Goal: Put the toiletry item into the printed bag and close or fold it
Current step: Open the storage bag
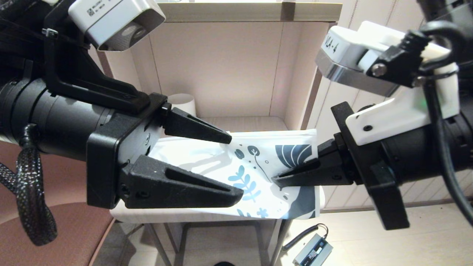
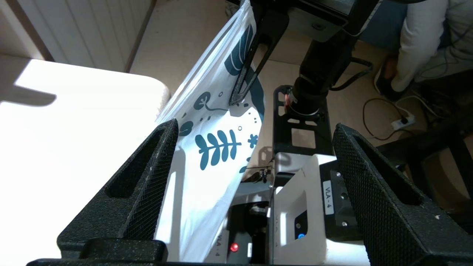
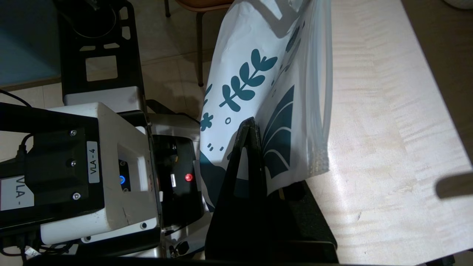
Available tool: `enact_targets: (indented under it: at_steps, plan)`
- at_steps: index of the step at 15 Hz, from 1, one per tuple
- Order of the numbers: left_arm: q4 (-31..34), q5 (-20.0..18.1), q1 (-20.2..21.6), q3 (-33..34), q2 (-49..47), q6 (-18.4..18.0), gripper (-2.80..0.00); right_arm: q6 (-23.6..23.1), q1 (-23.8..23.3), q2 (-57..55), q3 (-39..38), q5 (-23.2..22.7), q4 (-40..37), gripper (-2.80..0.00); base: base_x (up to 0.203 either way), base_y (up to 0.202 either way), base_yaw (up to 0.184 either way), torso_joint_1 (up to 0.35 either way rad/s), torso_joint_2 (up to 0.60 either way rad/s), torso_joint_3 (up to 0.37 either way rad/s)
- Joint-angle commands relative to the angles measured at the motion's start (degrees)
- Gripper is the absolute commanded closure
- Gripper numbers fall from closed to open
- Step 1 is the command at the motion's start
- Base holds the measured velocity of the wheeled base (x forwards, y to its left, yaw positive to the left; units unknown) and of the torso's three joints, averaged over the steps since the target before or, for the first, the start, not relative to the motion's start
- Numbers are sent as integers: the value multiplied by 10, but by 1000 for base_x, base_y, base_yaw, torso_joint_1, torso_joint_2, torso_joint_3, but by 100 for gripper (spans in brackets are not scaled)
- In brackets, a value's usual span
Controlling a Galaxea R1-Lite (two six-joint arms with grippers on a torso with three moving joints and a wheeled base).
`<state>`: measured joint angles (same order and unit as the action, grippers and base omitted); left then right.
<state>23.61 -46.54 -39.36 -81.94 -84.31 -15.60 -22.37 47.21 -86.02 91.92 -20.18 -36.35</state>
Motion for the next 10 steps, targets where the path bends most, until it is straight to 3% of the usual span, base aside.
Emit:
enact_targets:
  at_steps: [1,7,10]
  plan:
    - [1,-3,12,-2,1,-9,-280,-1,2,-2,0,-3,-2,0,0,0,0,0,0,0]
    - [5,-7,35,-56,5,-7,-280,0,8,7,-4,-5,-3,0,0,0,0,0,0,0]
    - [5,-7,34,-42,0,-10,-280,0,7,3,0,-4,0,0,0,0,0,0,0,0]
